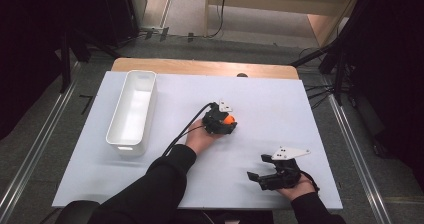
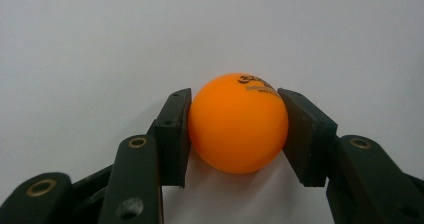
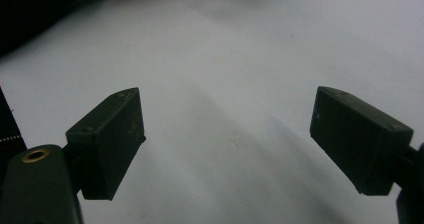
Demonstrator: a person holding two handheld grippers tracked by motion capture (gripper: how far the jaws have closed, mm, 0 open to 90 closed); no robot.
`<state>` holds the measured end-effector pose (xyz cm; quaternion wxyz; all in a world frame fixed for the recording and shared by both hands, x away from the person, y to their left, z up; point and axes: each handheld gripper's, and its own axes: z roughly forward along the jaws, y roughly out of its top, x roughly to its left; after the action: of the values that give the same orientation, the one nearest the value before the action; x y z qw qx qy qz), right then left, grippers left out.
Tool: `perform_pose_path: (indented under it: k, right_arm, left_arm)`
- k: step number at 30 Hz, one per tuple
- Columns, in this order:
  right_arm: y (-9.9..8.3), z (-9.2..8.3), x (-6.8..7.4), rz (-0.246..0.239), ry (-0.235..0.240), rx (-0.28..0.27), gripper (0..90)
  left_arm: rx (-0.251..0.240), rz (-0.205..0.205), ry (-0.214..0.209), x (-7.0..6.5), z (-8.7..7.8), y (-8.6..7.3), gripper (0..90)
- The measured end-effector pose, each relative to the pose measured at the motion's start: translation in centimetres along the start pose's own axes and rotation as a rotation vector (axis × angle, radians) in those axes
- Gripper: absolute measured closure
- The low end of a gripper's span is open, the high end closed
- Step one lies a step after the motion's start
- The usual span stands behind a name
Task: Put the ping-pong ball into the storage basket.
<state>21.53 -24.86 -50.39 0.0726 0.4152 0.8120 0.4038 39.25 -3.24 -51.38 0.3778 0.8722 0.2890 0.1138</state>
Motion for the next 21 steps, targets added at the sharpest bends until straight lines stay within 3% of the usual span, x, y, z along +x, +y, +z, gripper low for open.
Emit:
perform_pose_path:
  k: [7,21]
  right_arm:
    - [0.0,0.1,0.0,-0.003,0.001,0.000,12.7]
    - [0.0,0.1,-0.1,-0.005,0.000,-0.001,12.7]
  left_arm:
    - [-0.034,0.002,-0.041,-0.3,-1.5,0.7,51.1]
    - [-0.033,0.001,-0.088,-0.5,-3.2,1.3,51.1]
